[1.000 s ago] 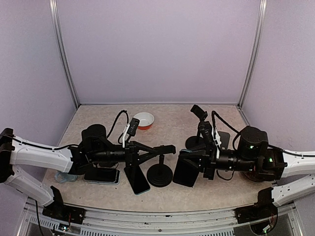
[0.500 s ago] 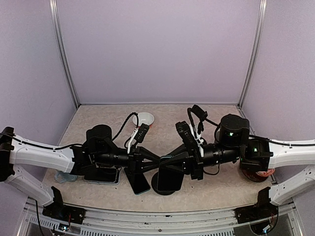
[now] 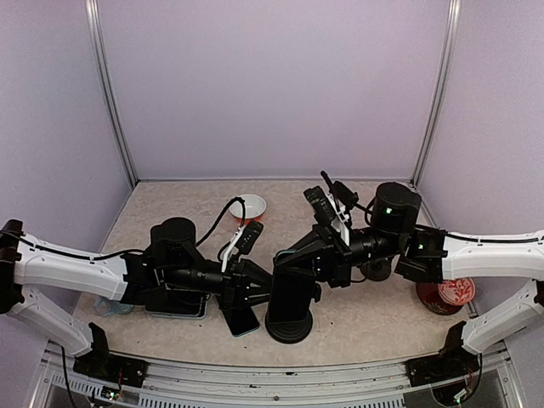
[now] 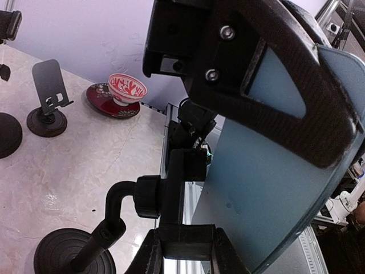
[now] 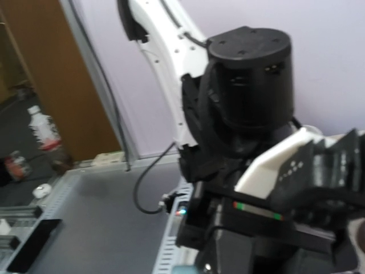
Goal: Place the phone on the phone stand
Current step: Move the phone stand to the center of the board, then install the phone onto the phone stand.
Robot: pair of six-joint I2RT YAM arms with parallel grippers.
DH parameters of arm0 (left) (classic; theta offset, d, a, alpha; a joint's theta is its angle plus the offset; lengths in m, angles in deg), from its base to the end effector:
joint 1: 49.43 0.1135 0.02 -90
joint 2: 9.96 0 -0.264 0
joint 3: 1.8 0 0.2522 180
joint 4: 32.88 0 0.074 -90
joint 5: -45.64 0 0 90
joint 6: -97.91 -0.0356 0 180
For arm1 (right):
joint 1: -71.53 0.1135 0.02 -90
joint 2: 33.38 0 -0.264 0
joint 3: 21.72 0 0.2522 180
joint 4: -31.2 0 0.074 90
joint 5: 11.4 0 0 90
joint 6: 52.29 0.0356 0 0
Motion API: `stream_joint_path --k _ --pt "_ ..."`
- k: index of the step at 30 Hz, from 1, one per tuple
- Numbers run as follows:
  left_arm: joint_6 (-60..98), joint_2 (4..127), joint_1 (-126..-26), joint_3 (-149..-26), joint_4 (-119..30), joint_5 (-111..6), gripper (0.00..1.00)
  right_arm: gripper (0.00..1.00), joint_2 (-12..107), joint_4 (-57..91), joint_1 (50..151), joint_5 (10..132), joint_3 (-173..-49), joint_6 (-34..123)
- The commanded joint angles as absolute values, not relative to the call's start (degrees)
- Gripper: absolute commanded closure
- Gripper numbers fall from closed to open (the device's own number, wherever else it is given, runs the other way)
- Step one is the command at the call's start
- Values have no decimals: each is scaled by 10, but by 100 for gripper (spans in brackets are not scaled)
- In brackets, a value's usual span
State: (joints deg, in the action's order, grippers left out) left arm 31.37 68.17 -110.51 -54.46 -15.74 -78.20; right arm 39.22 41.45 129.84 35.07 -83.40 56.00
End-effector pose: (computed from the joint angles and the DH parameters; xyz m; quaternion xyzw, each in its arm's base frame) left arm 0.1257 -0.2686 0.2484 0.4135 0.6238 -0.5837 0.3148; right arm 0.1307 0.2584 0.3165 -0.4709 0.5315 0.6116 0.3489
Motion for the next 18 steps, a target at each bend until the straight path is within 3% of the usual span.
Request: stream_joint_path --k 1,18 --pt "293 653 -1110 -572 -117 -793 100 100 408 500 1292 296 -834 598" --pt "293 627 -1117 -578 -123 -809 100 100 441 545 1268 239 -789 622"
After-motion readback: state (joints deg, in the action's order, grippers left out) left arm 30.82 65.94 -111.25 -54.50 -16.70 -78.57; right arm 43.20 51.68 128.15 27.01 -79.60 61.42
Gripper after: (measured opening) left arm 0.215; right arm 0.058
